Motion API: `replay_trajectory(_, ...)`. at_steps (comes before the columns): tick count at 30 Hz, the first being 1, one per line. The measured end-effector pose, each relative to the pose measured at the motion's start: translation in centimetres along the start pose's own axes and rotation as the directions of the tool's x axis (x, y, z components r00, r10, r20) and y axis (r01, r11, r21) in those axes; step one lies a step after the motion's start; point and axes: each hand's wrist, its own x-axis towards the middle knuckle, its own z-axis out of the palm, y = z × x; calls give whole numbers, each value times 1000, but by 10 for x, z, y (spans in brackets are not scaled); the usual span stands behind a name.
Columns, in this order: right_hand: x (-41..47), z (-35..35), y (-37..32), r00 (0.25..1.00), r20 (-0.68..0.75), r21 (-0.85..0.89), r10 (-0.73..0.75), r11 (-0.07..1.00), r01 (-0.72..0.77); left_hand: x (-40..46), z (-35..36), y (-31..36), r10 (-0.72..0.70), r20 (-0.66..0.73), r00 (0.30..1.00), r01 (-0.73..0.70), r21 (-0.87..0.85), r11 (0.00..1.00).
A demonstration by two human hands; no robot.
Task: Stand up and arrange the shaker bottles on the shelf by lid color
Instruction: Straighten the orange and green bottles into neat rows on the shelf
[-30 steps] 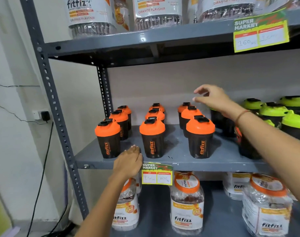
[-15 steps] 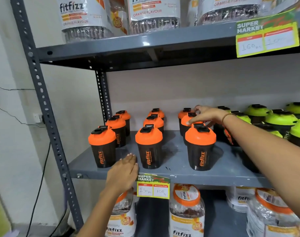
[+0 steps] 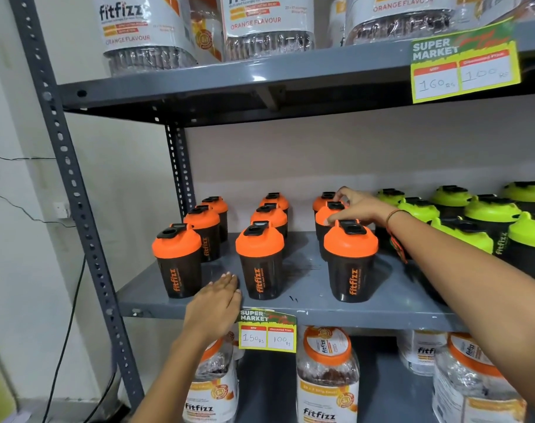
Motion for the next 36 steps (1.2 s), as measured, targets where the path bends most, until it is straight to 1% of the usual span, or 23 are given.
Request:
replay_trajectory(6, -3, -2, 0, 999, 49, 27, -8, 1000, 6, 0, -1, 1, -8, 11, 1000, 8, -7, 1000)
replay_trajectory(8, -2, -4, 0, 996, 93, 69, 12, 997, -18, -1, -1, 2, -10, 12, 1000, 10, -8, 1000)
replay_trajectory(10, 3, -8, 0, 993, 114, 158, 16, 987, -34, 0, -1, 1, -9, 7, 1000, 9, -9, 1000)
replay_trajectory(11, 7, -11, 0, 997, 75, 213, 14, 977, -30, 0, -1, 1, -9, 3, 1000, 9, -12, 1000)
replay_trajectory(13, 17, -19, -1, 994, -102, 270, 28, 963, 1, 0, 0, 0, -7, -7, 1000, 7, -17, 1000)
replay_trajectory(15, 28, -25, -2, 964, -263, 203, 34, 979, 21, 0, 0, 0, -1, -21, 1000, 0, -19, 1000)
replay_trajectory(16, 34, -27, -2, 955, -294, 148, 32, 989, 12, -1, 0, 0, 7, -30, 1000, -7, -24, 1000)
replay_trajectory(17, 40, -27, -3, 955, -294, 97, 31, 995, -2, -1, -1, 0, 13, -35, 999, -14, -26, 1000)
replay_trajectory(19, 52, -24, -5, 971, -238, 18, 36, 999, -33, 0, -1, -1, 19, -45, 999, -20, -26, 999)
replay_trajectory(22, 66, -14, -7, 991, -122, -42, 61, 997, -67, 1, 1, -2, 15, -84, 996, -19, -43, 999)
replay_trajectory(28, 84, -4, -10, 995, -19, -142, 99, 985, -101, 2, 5, -6, 26, -109, 994, -29, -24, 999)
replay_trajectory(30, 90, -1, -8, 994, 16, -127, 109, 986, -106, 2, 5, -6, 28, -114, 993, -31, -21, 999)
replay_trajectory(36, 99, -5, 0, 992, 84, 29, 94, 995, -97, 2, 7, -8, 35, -135, 990, -37, -14, 999)
